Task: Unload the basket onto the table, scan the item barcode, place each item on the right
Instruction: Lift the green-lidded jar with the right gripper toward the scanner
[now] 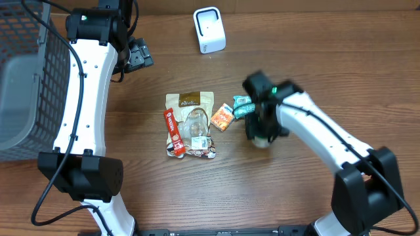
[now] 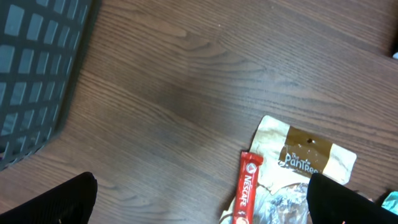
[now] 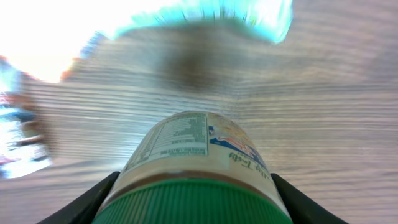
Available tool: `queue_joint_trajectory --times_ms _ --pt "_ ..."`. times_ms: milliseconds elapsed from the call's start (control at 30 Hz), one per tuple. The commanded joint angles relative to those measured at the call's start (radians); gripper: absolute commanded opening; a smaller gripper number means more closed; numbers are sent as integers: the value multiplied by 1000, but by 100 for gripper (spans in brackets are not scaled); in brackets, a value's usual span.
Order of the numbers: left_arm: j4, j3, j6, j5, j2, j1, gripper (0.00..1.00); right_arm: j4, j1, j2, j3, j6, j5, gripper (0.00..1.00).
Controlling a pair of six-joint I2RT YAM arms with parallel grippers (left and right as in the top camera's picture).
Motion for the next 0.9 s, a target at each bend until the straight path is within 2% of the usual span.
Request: queue_joint_trajectory --times_ms 0,100,167,300,467,567,867 --pt "0 -2 -7 -3 -12 -2 100 -148 -1 -19 312 -47 8 35" --pt "0 -2 -7 -3 -12 -2 100 -234 -1 -19 532 -98 8 35" --pt "0 -2 -7 -3 -12 -2 100 -230 -1 -19 602 -114 7 35" --pt "0 -2 -7 -3 -12 -2 100 -167 -1 -9 620 -113 7 32" --pt "0 -2 -7 -3 -12 -2 100 -61 -1 132 620 -113 4 32" --pt "0 -2 -6 -3 -12 -2 99 49 -1 222 620 -114 5 26" --pt "0 -2 -7 -3 -12 -2 100 583 -8 409 620 -114 20 25"
